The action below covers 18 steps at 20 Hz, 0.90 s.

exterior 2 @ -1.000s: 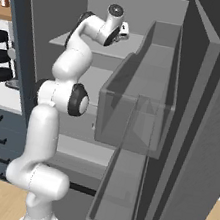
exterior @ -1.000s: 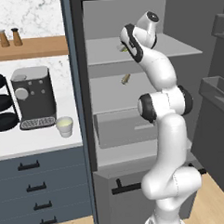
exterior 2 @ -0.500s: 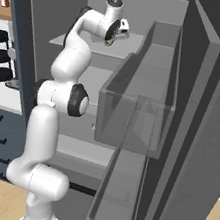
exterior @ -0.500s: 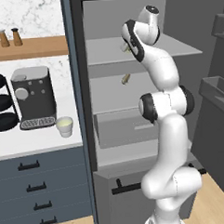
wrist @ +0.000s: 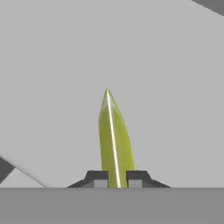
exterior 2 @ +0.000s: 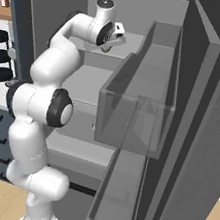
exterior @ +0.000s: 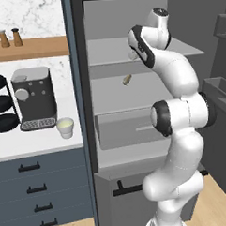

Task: Grab a lemon wedge from the fridge and one ice cube from the ice bowl, and put them in the glass of lemonade.

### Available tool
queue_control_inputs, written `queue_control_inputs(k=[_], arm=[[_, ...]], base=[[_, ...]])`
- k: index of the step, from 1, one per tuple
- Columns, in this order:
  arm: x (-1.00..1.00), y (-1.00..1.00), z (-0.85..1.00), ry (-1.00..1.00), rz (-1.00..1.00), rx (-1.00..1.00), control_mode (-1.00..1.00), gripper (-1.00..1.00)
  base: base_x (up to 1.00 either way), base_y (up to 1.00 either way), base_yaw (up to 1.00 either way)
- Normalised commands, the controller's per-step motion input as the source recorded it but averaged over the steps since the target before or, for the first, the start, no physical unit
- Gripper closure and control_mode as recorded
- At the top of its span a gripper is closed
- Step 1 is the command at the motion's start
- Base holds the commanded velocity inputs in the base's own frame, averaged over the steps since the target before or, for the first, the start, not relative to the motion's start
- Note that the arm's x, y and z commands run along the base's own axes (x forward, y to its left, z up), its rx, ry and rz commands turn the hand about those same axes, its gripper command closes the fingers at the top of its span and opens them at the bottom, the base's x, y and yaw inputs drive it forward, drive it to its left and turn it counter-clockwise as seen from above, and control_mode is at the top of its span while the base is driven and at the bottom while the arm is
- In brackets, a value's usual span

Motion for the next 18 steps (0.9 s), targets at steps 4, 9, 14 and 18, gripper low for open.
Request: queue_control_inputs(k=[4,9,14,18], arm=[[-1.0,-0.06,0.11,-0.37,0.0,0.0,-1.0,1.0],[-1.0,-0.02,0.03,-0.11,-0.02,0.0,-1.0,1.0],[-1.0,0.0,0.0,0.0,-0.03,0.0,-1.0,1.0],[-1.0,0.0,0.0,0.04,-0.04,0.0,-1.0,1.0]], base=[[0.0,0.0,0.0],[0.0,0.0,0.0],[0.0,0.0,0.0],[0.0,0.0,0.0]])
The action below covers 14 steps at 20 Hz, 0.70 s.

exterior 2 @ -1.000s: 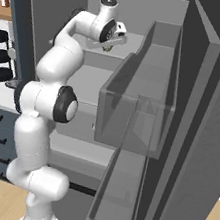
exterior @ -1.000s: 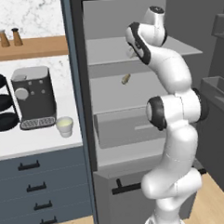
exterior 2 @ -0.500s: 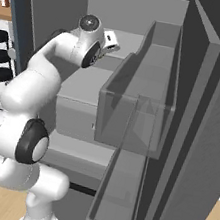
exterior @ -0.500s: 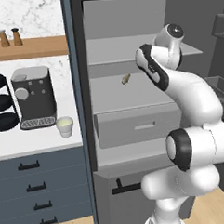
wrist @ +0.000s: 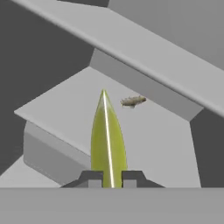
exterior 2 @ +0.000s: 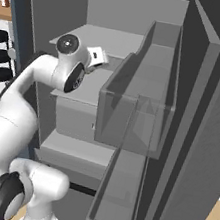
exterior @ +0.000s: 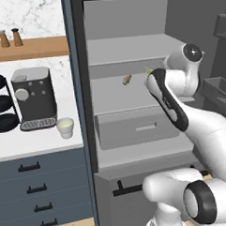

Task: Grab a lemon wedge from the fridge and one ice cube from the ice bowl, and put them in the glass of lemonade.

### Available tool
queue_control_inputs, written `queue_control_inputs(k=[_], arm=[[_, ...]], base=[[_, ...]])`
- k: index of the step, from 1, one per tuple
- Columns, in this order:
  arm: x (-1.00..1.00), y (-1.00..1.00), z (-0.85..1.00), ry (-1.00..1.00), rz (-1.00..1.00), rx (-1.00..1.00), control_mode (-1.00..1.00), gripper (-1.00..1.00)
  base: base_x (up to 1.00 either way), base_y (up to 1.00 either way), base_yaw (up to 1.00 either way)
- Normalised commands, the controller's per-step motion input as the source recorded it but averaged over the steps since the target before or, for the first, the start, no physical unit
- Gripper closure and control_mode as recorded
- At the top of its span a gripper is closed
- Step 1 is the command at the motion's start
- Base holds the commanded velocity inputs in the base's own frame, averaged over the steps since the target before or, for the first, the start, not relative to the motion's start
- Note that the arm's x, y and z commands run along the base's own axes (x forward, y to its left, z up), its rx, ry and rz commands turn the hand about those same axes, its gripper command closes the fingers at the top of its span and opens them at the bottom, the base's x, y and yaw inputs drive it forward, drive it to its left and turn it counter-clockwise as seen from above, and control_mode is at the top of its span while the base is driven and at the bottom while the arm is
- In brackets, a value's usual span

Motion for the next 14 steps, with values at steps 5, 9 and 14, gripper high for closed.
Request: queue_control_inputs(k=[5,9,14], arm=[[-1.0,0.0,-0.2,0.02,-0.08,0.0,-1.0,1.0],[-1.0,0.0,-0.23,0.0,-0.04,0.0,-1.0,1.0],[-0.4,0.0,-0.11,0.0,-0.01,0.0,1.0,1.0]], base=[[0.0,0.0,0.0],[0.0,0.0,0.0],[-0.53,0.11,-0.02]])
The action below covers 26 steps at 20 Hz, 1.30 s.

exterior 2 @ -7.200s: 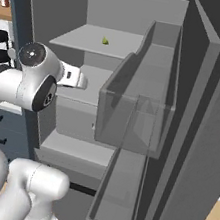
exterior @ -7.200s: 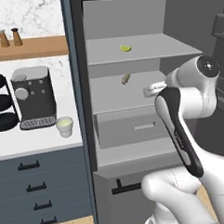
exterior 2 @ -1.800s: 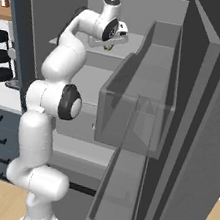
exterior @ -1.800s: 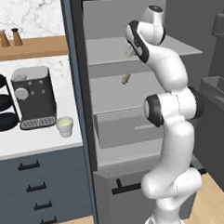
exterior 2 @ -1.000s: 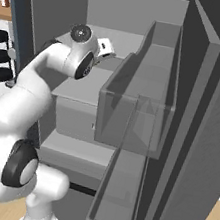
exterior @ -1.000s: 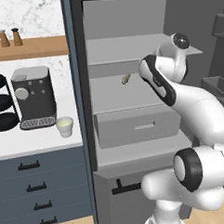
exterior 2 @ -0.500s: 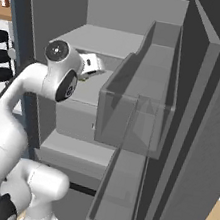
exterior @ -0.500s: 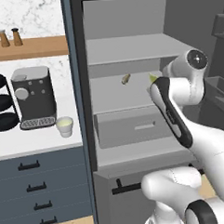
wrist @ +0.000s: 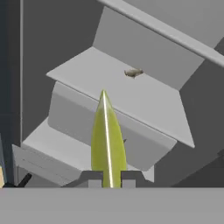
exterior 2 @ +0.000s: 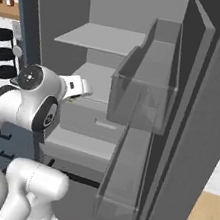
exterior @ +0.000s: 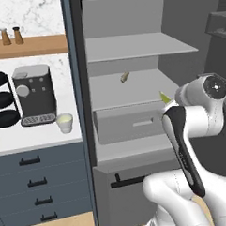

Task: Grab a lemon wedge from the fridge and one ice cube from the ice bowl, and put them in the glass of lemonade.

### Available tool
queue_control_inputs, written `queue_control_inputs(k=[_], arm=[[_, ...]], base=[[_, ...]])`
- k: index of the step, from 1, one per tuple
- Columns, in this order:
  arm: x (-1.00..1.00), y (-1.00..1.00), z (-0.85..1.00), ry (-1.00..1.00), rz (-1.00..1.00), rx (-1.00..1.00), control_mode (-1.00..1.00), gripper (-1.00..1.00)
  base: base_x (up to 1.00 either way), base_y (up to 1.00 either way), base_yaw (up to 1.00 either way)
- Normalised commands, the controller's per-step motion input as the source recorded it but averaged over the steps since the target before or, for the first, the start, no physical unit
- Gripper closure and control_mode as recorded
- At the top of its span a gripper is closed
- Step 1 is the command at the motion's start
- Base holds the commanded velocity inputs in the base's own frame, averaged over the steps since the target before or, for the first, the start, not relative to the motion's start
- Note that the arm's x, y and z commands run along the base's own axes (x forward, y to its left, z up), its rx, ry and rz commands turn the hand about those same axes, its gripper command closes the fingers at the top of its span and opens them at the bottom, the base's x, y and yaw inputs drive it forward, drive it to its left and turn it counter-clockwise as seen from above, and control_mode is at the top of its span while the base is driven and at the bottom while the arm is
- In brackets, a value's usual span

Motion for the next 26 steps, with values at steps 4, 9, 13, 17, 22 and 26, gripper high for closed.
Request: queue_control_inputs(k=[4,9,13,17,22,26], arm=[[0.0,0.0,0.0,0.0,0.0,0.0,1.0,1.0],[0.0,0.0,0.0,0.0,0.0,0.0,1.0,1.0],[0.0,0.0,0.0,0.0,0.0,0.0,1.0,1.0],[0.0,0.0,0.0,0.0,0.0,0.0,1.0,1.0],[0.0,0.0,0.0,0.0,0.0,0.0,1.0,1.0],[0.0,0.0,0.0,0.0,0.0,0.0,1.0,1.0]], base=[[-0.67,0.55,-0.02],[-0.24,0.95,-0.03],[0.0,1.0,-0.08],[0.03,1.0,-0.1],[0.36,0.89,-0.1],[0.8,0.13,-0.12]])
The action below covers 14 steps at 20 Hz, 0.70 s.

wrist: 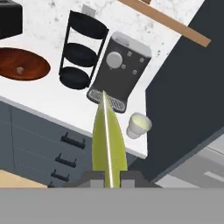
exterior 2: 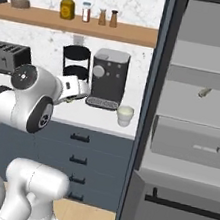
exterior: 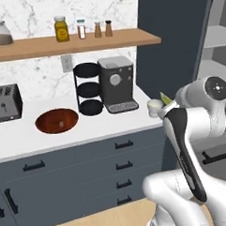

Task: Grab a lemon wedge from the fridge and one ice cube from the ice bowl, and put them in the glass of lemonade.

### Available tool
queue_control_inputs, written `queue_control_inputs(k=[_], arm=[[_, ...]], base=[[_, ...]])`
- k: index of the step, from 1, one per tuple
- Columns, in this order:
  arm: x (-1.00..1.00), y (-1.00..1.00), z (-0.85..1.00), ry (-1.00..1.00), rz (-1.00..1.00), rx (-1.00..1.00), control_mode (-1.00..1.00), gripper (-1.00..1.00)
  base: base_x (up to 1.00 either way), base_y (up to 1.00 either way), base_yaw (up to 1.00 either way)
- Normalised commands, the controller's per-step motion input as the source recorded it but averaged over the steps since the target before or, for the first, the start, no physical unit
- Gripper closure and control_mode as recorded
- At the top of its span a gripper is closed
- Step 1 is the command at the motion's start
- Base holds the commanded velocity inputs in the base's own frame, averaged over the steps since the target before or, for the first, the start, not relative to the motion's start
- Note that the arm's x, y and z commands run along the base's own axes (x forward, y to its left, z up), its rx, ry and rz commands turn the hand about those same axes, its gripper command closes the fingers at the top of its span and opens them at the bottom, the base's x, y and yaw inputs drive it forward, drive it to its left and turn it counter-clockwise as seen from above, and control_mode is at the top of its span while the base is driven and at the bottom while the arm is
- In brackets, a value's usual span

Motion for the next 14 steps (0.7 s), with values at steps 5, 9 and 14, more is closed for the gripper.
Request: queue_control_inputs(k=[5,9,14], arm=[[0.0,0.0,0.0,0.0,0.0,0.0,1.0,1.0],[0.0,0.0,0.0,0.0,0.0,0.0,1.0,1.0],[0.0,0.01,-0.04,0.0,-0.04,-0.01,-1.0,1.0]], base=[[0.84,0.0,-0.15],[0.61,0.0,-0.2],[0.04,0.06,-0.18]])
